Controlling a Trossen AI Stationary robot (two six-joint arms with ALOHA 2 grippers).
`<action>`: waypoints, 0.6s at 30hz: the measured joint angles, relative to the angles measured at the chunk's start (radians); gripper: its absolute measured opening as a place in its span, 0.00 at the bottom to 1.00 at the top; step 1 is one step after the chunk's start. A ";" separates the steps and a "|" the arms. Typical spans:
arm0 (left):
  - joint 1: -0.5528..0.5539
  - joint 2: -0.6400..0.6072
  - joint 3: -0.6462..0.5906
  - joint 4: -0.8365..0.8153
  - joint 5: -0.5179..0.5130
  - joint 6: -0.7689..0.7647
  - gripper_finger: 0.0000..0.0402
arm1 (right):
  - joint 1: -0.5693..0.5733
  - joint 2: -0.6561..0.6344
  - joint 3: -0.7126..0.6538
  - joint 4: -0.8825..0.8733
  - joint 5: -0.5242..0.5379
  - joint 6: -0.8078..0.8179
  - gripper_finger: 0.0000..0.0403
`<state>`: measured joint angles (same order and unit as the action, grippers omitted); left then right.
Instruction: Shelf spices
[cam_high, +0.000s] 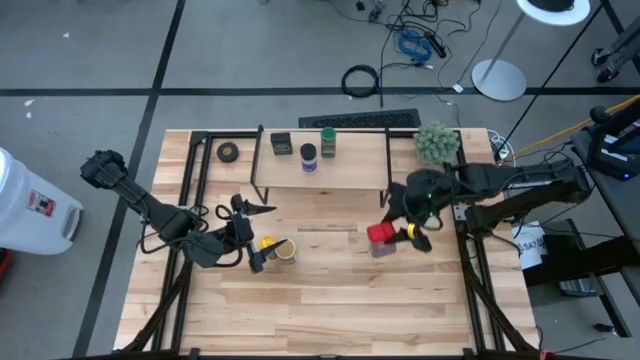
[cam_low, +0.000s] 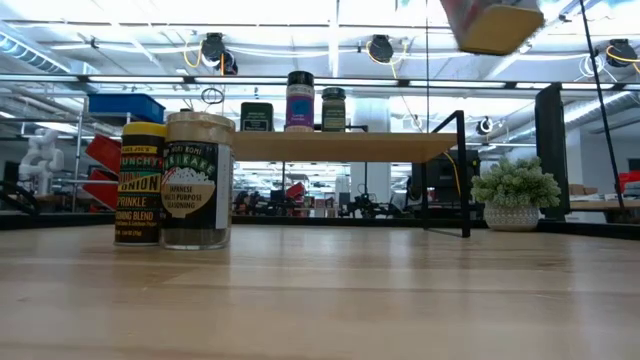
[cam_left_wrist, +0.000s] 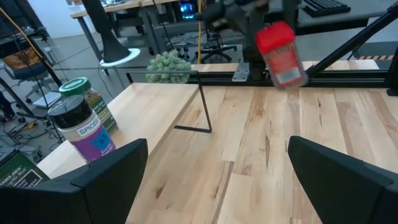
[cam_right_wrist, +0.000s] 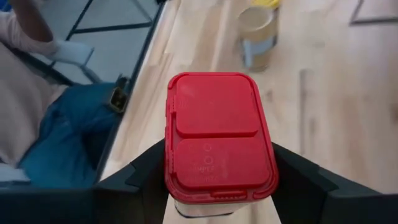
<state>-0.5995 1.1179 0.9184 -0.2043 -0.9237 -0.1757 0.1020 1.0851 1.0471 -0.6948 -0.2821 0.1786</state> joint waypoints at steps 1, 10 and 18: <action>0.000 0.000 0.000 0.000 0.000 0.000 0.99 | 0.020 0.000 -0.025 0.020 0.006 0.019 0.53; 0.000 0.000 0.000 0.003 0.000 0.000 0.99 | 0.151 0.001 -0.241 0.198 0.269 0.153 0.53; 0.000 0.000 0.000 0.010 0.000 -0.002 0.99 | 0.216 0.002 -0.430 0.429 0.374 0.194 0.53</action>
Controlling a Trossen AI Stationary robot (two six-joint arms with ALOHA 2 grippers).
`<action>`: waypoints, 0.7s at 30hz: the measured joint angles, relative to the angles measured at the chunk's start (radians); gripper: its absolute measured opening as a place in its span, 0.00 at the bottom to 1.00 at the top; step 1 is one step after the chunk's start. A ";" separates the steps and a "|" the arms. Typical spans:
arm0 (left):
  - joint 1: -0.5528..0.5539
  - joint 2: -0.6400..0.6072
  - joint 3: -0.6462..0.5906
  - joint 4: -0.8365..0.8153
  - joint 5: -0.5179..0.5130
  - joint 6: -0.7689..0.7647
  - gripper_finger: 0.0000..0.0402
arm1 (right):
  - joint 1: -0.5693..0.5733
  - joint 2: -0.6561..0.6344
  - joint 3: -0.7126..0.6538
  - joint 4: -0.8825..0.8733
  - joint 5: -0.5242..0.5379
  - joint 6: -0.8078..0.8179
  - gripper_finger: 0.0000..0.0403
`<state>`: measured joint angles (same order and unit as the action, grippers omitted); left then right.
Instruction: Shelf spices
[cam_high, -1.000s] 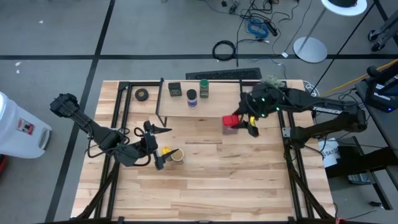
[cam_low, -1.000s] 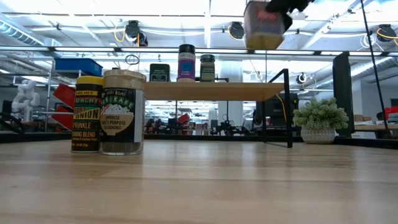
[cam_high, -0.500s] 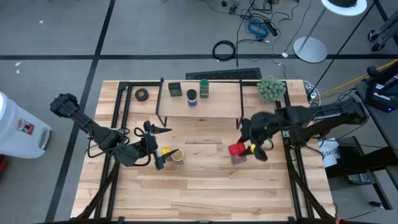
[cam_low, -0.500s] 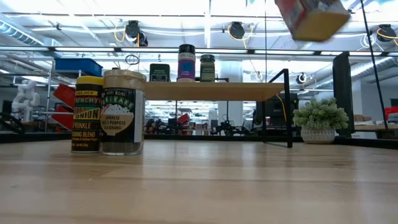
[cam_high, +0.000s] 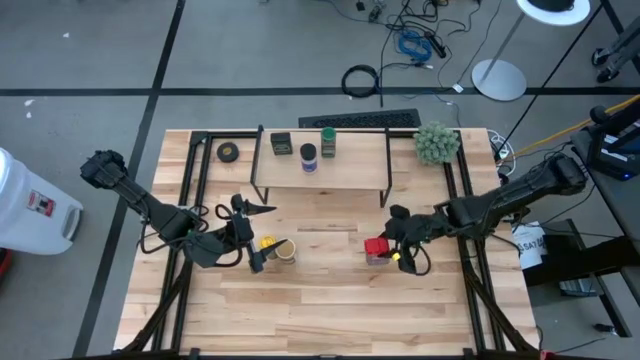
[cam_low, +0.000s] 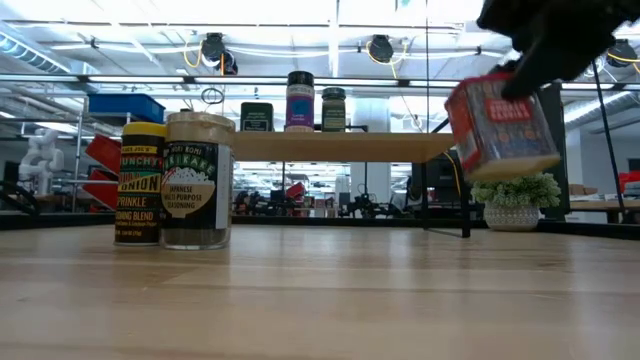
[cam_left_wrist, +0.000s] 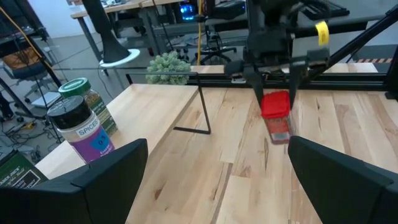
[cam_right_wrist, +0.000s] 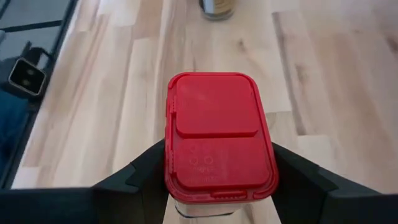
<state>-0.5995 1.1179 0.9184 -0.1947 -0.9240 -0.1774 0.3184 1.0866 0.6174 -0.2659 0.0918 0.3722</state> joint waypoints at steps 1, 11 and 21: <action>0.000 0.000 0.000 0.000 0.000 0.000 0.99 | 0.006 0.000 -0.017 0.024 0.012 0.013 0.53; 0.000 0.000 0.000 0.000 0.000 0.000 0.99 | 0.049 0.006 -0.113 0.084 0.175 0.041 0.53; 0.000 0.000 0.000 0.003 0.000 -0.001 0.99 | 0.066 0.100 -0.130 0.204 0.178 -0.044 0.53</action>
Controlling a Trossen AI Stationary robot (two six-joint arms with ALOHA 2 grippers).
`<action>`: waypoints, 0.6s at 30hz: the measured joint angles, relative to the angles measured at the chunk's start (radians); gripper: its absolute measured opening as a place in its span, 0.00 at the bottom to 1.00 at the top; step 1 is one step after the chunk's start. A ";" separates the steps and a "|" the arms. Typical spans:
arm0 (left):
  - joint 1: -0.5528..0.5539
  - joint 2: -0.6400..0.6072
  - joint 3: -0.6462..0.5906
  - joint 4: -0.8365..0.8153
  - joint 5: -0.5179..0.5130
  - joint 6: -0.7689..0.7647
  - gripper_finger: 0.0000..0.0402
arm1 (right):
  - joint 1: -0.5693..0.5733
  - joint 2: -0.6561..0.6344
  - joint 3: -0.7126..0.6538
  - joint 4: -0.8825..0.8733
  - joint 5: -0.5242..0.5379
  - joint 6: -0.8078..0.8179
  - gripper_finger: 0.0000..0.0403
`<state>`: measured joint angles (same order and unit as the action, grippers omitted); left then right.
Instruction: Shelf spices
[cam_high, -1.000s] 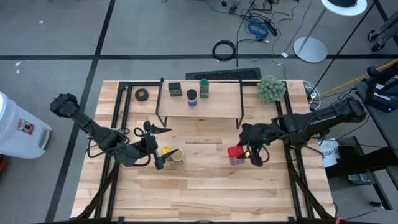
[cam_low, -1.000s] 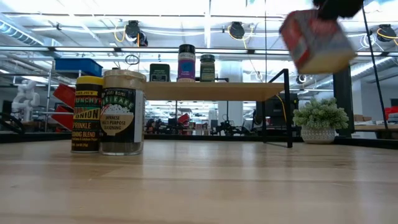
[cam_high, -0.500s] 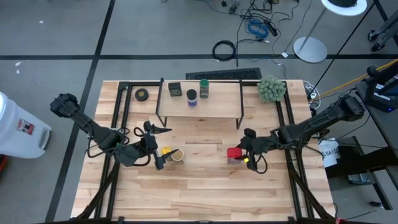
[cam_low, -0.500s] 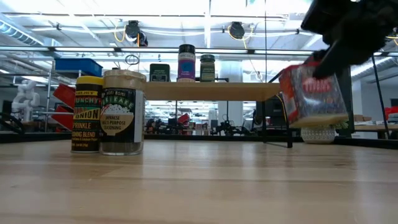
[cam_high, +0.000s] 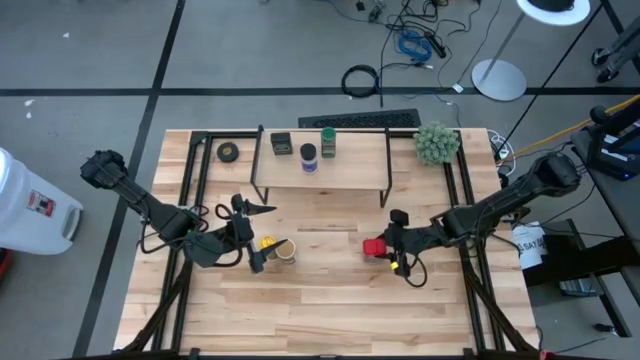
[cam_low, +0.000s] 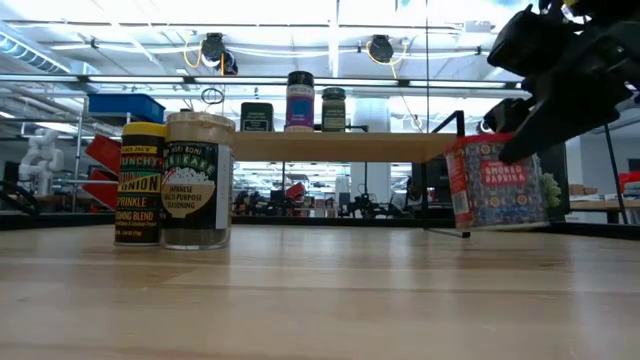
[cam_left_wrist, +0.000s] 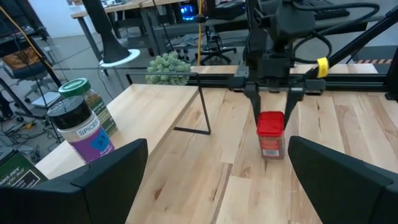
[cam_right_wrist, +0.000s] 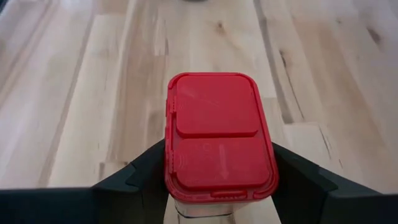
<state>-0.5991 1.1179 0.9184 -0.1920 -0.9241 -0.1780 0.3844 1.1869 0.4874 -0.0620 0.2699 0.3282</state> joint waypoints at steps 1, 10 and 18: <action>0.000 0.000 0.000 0.001 0.000 0.000 0.99 | 0.000 0.011 0.000 -0.002 -0.002 0.000 0.53; 0.003 0.000 0.000 0.003 0.000 -0.001 0.99 | 0.000 0.077 0.001 0.020 0.005 0.000 0.53; 0.021 0.002 0.000 0.003 0.001 -0.003 0.99 | -0.001 0.095 0.001 0.060 0.001 -0.009 0.53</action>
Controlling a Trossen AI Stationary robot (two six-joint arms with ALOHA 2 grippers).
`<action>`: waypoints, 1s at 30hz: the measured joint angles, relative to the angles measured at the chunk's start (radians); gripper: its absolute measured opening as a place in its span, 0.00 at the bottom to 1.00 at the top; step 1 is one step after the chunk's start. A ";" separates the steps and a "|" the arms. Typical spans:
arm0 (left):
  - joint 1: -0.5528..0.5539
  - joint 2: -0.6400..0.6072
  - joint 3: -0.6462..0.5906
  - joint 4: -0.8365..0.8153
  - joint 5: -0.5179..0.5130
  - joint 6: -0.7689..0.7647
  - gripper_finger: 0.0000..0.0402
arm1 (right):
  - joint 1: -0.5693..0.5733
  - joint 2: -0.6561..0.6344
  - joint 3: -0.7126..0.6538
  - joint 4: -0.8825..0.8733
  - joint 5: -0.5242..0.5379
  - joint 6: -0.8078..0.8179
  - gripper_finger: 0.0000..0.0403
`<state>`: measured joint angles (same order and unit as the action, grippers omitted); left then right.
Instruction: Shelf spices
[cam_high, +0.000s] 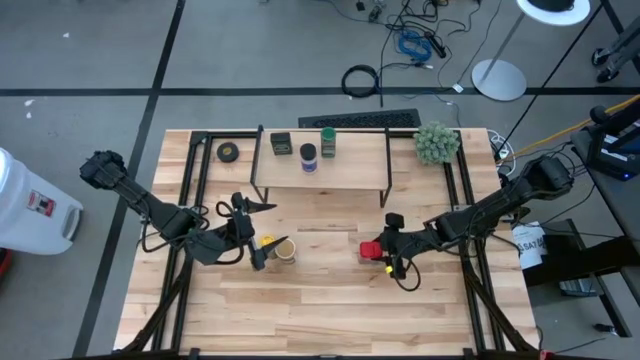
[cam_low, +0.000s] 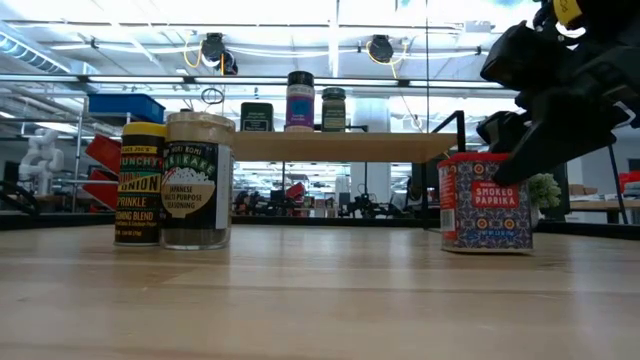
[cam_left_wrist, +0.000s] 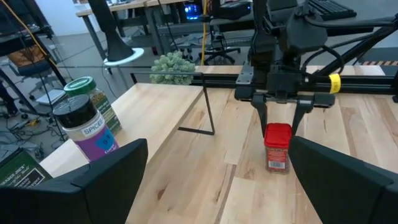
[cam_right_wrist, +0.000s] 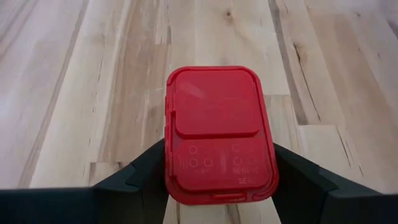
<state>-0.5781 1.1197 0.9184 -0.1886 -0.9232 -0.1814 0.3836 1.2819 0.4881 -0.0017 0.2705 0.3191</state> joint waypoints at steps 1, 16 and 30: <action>0.002 0.003 0.000 0.000 0.000 0.000 0.99 | 0.000 0.000 0.000 0.000 0.000 0.000 0.53; 0.070 0.023 0.000 0.070 0.064 0.032 0.99 | 0.000 0.001 0.000 0.002 0.043 0.008 0.69; 0.262 0.023 0.197 -0.054 0.263 0.170 0.99 | 0.000 -0.087 0.000 0.036 0.103 -0.071 0.75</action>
<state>-0.3160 1.1423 1.1159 -0.2431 -0.6600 -0.0112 0.3836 1.1948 0.4881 0.0347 0.3735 0.2486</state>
